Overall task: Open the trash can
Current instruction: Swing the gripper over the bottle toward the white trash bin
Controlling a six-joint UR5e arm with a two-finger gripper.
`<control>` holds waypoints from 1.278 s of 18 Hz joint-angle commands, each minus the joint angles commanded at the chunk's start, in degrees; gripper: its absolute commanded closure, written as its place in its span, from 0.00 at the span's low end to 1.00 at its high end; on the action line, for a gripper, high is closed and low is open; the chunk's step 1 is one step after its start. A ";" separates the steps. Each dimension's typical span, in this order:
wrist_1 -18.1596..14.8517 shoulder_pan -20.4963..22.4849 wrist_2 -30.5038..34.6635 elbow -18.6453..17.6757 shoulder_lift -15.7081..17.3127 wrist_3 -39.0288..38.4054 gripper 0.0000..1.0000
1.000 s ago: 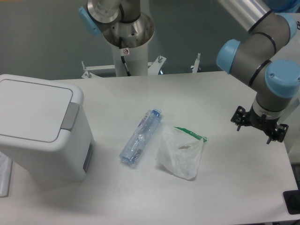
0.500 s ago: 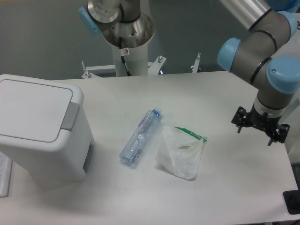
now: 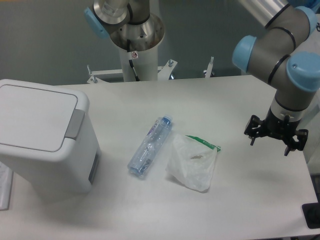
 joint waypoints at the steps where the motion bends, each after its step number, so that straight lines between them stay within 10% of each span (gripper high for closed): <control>1: 0.00 0.18 -1.06 -0.88 1.05 0.09 0.00; 23: -0.61 -7.37 -32.88 -5.19 12.30 -34.79 0.00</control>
